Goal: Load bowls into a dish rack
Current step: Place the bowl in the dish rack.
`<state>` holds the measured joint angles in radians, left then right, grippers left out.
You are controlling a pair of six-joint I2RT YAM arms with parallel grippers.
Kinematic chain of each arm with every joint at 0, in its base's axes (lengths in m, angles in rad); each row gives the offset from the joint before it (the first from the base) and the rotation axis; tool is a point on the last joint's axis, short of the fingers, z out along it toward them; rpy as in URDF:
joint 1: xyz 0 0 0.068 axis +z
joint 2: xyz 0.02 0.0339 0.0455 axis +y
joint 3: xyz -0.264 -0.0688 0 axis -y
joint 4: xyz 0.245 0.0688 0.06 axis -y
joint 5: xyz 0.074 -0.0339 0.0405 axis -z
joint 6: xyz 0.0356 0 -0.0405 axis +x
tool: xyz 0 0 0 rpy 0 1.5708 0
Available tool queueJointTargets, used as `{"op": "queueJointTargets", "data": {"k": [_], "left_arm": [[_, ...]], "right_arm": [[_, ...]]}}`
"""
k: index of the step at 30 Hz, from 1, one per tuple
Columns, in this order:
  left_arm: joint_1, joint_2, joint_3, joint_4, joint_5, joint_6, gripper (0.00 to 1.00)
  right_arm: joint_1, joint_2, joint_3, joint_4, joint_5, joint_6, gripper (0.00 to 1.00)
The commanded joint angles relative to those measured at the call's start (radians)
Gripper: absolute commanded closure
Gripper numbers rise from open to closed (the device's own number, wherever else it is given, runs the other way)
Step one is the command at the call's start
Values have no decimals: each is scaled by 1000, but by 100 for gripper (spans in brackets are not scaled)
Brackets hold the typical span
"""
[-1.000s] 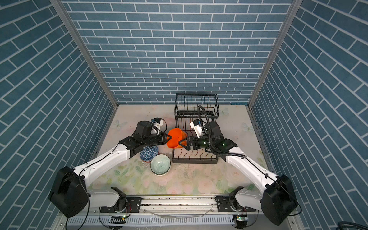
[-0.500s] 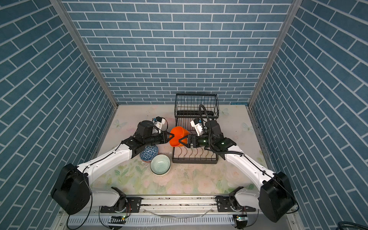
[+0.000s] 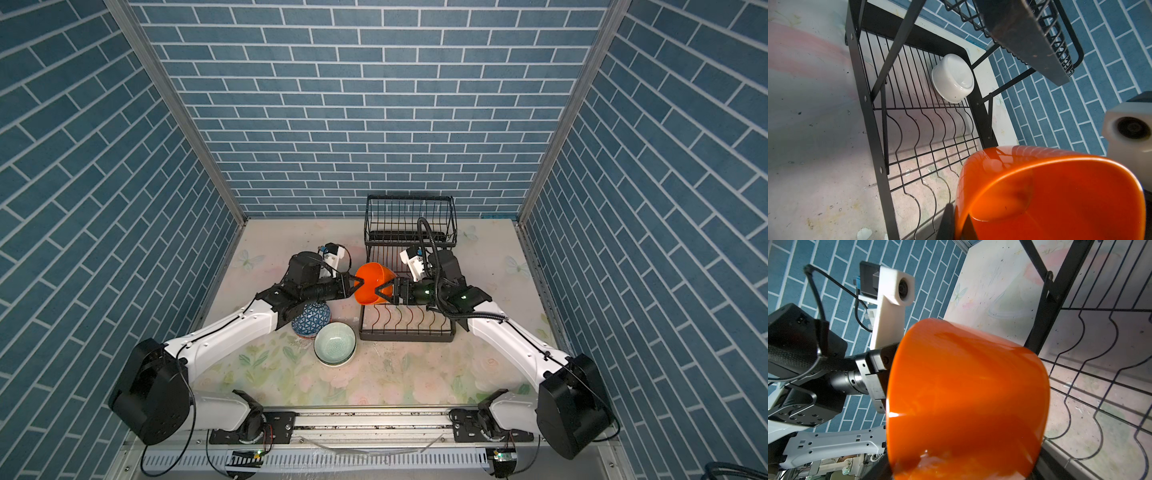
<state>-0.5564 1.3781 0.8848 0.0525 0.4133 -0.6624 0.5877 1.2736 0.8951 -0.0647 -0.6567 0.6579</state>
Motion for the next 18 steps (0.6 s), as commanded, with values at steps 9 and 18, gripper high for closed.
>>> {"op": "queueJointTargets", "data": {"k": [9,18], "left_arm": [[-13,20,-3,38,35,-3,71],[-13,17,3,25,26,3,51]], "right_arm": [[8,-49,16,42,29,-55,33],[8,-78,11,-39,151,-121,35]]}}
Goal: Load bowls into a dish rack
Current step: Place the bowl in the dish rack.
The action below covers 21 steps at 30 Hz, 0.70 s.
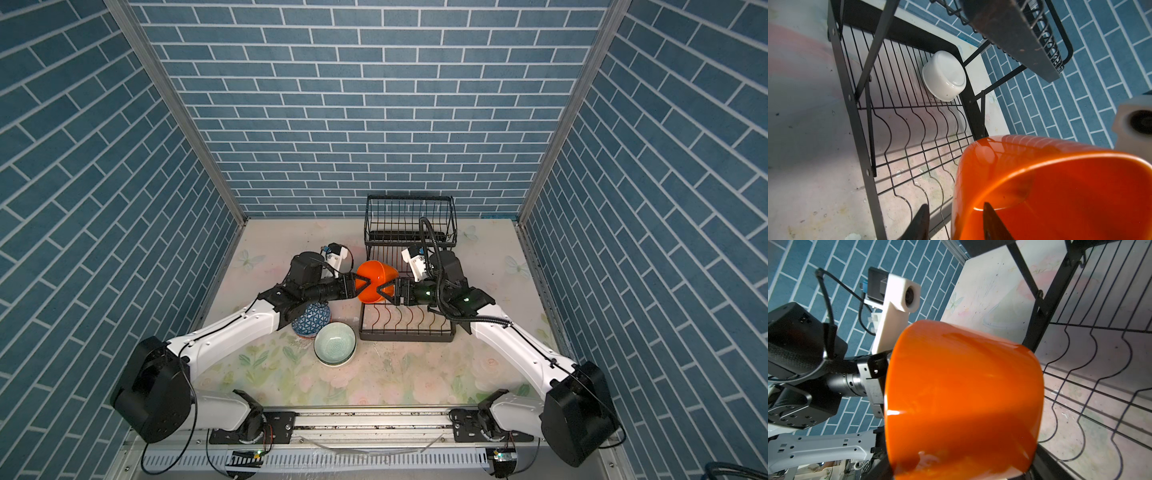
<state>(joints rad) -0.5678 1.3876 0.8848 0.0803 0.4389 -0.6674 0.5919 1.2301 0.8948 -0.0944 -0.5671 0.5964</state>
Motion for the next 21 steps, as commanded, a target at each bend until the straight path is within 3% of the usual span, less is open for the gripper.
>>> {"op": "queueJointTargets", "data": {"k": [1,11,21], "left_arm": [[-2,5,4,-8,-2,9,48],[-2,-37,24,-105,-55,63,19],[-1,-156,57,-313,-248,130,7]], "right_arm": [[3,-37,12,-24,83,-71,35],[5,-58,-2,-140,329,-246,35],[66,-4,22,-183,601,-437,34]]}}
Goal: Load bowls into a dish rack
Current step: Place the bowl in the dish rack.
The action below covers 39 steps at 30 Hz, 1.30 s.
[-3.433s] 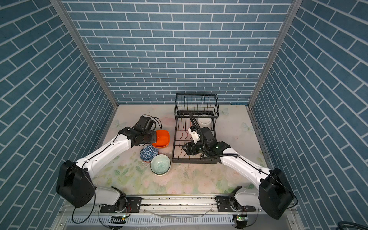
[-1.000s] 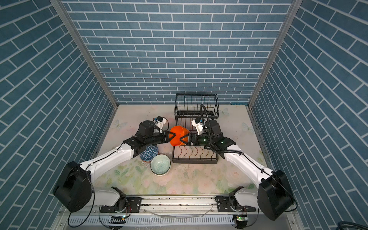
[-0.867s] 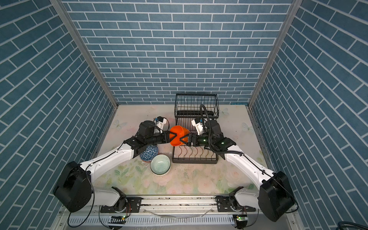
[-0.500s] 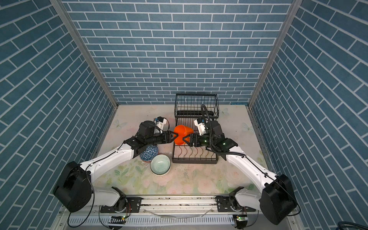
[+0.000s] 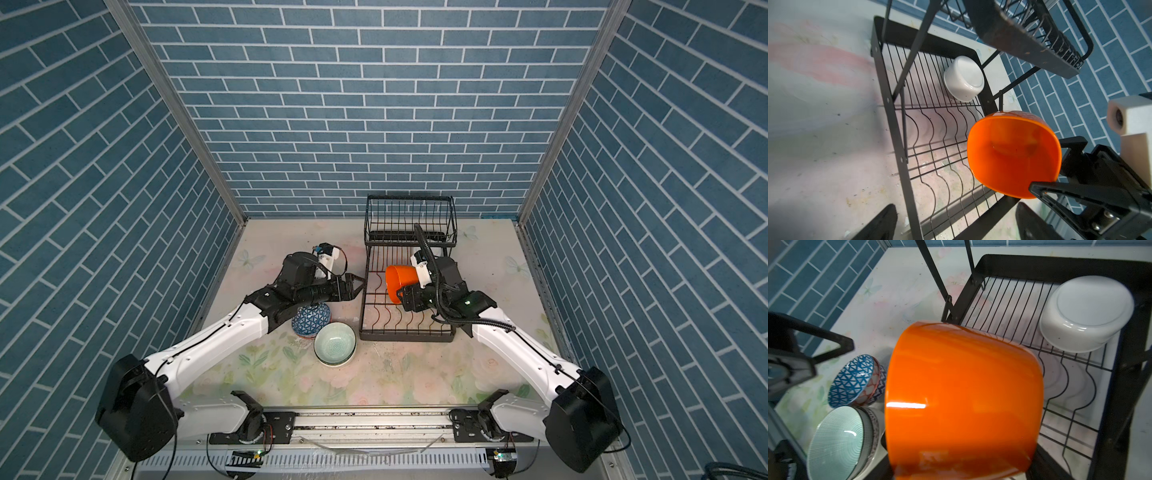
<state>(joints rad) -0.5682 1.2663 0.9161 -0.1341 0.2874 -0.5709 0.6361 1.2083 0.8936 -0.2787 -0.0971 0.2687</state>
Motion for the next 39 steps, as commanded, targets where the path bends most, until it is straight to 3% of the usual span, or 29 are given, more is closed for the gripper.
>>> {"op": "queueJointTargets", "data": {"k": [1,3,14,26,39], "left_arm": [[-1,-49,24,-121,-124,33,6],[1,-77,21,-162,-180,29,1],[9,-157,17,-305,-343,38,0],[35,-169,3,-326,-361,48,0],[46,-173,0,-360,-372,50,0]], "right_arm": [[29,33,29,1,165,-124,34],[40,60,40,6,211,-148,33],[100,187,102,112,415,-359,34],[154,316,125,313,557,-601,33],[155,447,143,479,618,-809,31]]}}
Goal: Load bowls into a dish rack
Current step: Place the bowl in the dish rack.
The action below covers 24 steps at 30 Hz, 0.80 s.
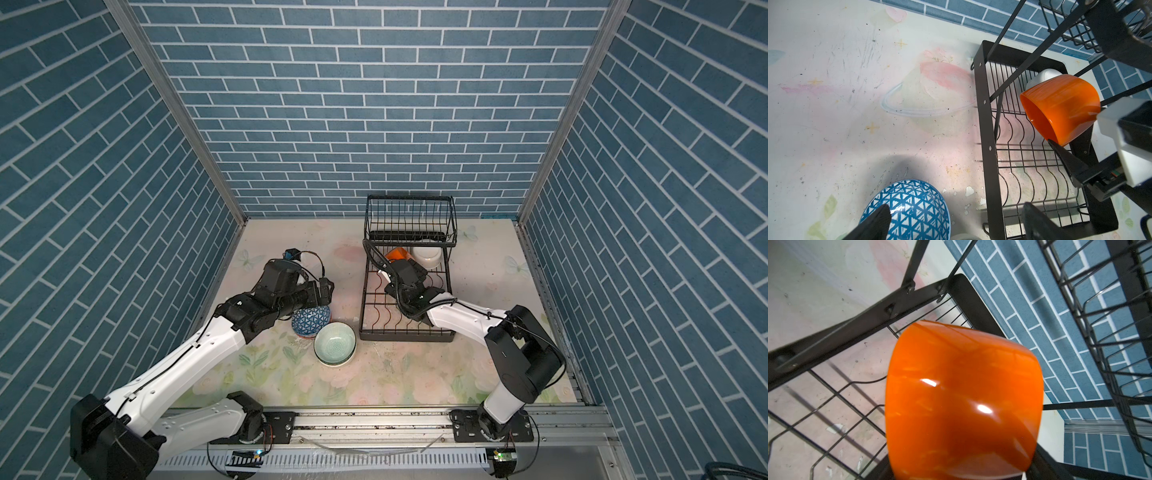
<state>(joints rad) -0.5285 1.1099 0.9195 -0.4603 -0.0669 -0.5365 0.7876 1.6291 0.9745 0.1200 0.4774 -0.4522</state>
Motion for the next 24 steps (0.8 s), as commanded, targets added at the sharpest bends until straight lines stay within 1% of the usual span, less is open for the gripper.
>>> {"op": "queueJointTargets", "data": {"k": [1,11,15,24], "left_arm": [[7,-17,-1,-37,-18,17,1],[7,-10,2,-52,-28,23,0],[6,-10,1,-52,-31,23,0],[7,-6,-7,-56,-28,25,0]], "right_arm": [[4,40,69,85,45,-98,31],[4,151,86,232,129,-258,31],[4,176,105,251,137,-299,30],[2,246,132,351,164,-436,30]]}}
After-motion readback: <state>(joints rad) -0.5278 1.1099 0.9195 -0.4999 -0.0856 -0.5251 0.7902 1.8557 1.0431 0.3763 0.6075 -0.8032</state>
